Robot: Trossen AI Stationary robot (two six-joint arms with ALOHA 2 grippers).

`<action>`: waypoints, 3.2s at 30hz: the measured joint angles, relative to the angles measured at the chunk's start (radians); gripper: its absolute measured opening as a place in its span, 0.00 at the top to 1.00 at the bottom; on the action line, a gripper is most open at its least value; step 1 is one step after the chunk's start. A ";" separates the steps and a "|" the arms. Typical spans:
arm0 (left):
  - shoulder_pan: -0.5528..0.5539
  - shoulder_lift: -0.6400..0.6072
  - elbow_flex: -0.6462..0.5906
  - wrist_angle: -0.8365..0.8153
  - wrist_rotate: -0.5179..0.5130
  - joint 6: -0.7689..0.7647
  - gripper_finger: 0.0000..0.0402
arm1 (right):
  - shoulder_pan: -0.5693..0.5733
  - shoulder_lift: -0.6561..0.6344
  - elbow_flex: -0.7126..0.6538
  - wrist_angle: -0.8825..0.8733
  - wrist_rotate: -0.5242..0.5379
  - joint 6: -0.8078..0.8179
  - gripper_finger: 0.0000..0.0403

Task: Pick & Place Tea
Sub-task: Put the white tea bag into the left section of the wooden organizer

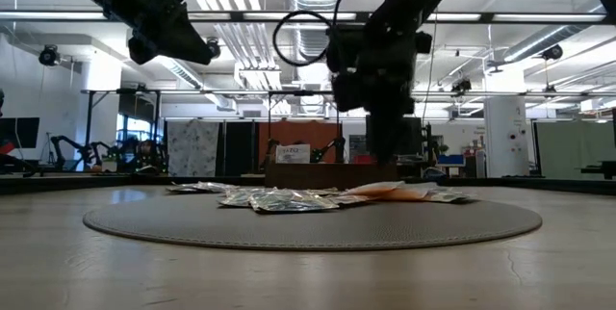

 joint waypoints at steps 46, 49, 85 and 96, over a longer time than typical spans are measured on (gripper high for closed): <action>-0.002 0.720 0.188 0.448 0.535 0.113 0.81 | -0.014 0.038 -0.061 0.031 -0.013 0.153 0.56; -0.013 0.796 0.228 0.445 0.603 0.084 0.81 | -0.014 0.038 -0.056 0.037 -0.014 0.141 0.56; -0.116 1.199 0.488 0.465 0.514 0.020 0.81 | 0.015 0.038 -0.058 0.081 -0.094 -0.167 0.56; -0.126 1.143 0.472 0.413 0.474 0.028 0.81 | 0.012 0.035 -0.061 0.154 -0.090 -0.187 0.56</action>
